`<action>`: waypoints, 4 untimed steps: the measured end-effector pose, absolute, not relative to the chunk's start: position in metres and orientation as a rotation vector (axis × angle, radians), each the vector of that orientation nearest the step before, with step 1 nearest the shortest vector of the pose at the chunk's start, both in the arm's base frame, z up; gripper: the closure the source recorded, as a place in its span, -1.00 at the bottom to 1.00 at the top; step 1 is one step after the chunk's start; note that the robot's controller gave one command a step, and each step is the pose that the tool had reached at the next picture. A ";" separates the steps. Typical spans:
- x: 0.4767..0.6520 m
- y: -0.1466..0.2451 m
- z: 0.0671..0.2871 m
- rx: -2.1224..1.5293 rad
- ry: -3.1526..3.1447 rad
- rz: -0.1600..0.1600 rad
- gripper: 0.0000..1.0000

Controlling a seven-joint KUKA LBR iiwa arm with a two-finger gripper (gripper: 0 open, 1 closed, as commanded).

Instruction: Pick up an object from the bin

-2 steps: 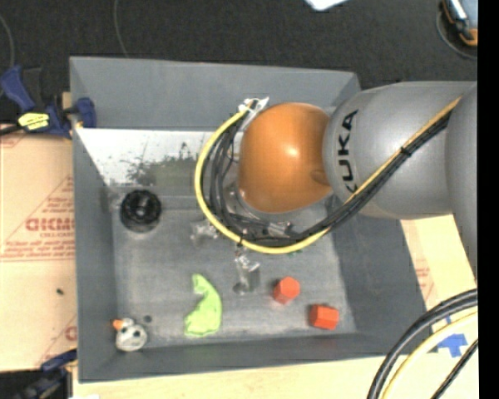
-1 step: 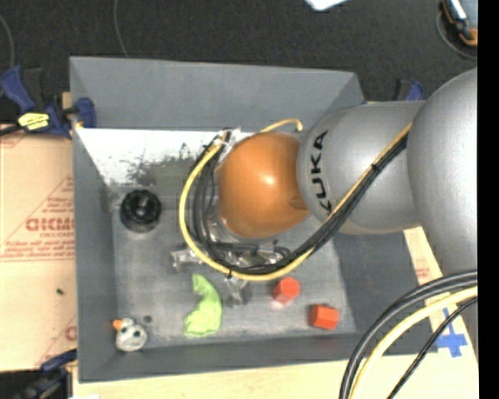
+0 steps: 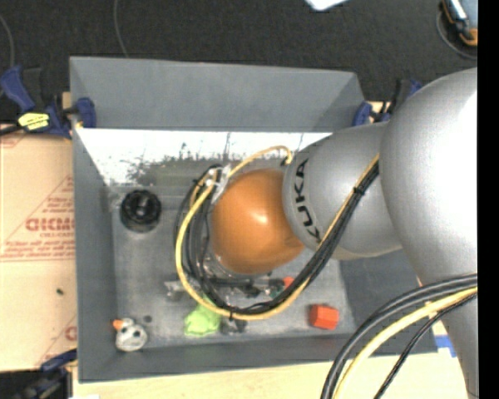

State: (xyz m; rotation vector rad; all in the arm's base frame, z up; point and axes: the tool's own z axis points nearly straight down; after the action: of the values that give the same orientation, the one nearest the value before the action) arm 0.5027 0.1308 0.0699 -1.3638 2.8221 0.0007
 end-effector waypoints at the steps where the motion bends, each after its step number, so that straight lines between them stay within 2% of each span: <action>1: 0.493 0.137 0.071 -1.533 2.737 -0.001 1.00; 3: 0.491 0.137 0.076 -1.533 2.741 0.002 1.00; 4: 0.491 0.137 0.104 -1.531 2.741 0.001 1.00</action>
Offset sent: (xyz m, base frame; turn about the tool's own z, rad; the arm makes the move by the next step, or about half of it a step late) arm 0.0000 0.0000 0.0000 0.0000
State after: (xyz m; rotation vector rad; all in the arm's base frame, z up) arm 0.4913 0.1371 0.1041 -1.5307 2.7414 0.0015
